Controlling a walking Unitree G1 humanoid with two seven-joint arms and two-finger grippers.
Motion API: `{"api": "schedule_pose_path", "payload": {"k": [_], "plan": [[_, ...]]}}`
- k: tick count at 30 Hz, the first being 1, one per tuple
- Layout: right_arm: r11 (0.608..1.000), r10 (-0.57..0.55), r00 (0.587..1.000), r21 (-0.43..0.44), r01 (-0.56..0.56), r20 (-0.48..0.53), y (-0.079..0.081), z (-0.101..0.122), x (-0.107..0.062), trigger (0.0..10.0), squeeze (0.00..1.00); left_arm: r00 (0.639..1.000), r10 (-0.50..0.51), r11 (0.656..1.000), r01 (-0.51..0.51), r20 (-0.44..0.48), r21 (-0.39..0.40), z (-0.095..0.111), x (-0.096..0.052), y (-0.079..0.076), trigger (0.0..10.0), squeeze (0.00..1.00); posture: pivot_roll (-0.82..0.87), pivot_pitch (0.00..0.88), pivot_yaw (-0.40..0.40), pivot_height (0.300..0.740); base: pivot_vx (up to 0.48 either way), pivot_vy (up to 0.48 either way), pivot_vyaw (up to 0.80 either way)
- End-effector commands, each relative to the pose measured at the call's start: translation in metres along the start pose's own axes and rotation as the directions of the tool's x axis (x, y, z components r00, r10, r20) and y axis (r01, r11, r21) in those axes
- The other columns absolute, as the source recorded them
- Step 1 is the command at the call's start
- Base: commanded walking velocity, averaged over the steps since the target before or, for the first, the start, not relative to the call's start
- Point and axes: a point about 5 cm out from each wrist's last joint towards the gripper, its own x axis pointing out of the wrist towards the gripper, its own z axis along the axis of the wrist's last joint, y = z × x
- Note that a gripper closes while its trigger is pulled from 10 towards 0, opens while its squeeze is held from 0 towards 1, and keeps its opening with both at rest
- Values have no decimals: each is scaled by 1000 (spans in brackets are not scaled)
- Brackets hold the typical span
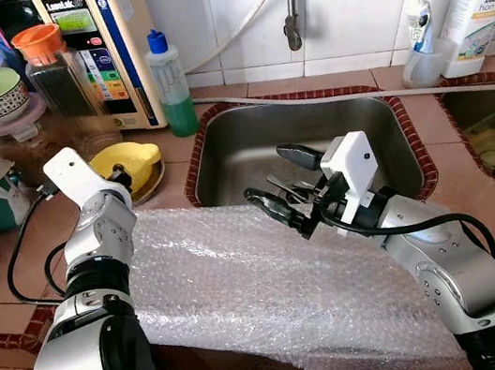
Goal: Kitchen organization
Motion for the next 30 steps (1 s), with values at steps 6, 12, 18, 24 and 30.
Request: {"api": "schedule_pose_path", "payload": {"k": [6, 12, 18, 24, 30], "plan": [[1000, 2, 1000, -16, -2, 4, 0, 2, 2, 10000, 0, 997, 50, 999, -50, -54, 1, 1, 3, 7, 392, 0, 47, 0, 101, 740, 0, 0, 0], [1000, 2, 1000, -21, -2, 2, 0, 1, 2, 10000, 0, 994, 70, 997, -72, -81, -26, -2, 4, 14, 0, 0, 50, 0, 100, 740, 0, 0, 0], [1000, 5, 1000, -23, -5, -1, 0, 1, 3, 10000, 0, 993, 83, 996, -86, -81, -26, -3, 4, 20, 0, 0, 53, 0, 99, 740, 0, 0, 0], [1000, 5, 1000, -20, -5, -1, 0, 0, 3, 10000, 0, 993, 94, 995, -97, -77, -38, -2, 5, 22, 0, 0, 52, 0, 99, 740, 0, 0, 0], [1000, 6, 1000, -20, -6, -1, 1, 0, 2, 10000, 0, 993, 101, 994, -104, -63, -33, -1, 5, 23, 0, 0, 52, 0, 101, 740, 0, 0, 0]]}}
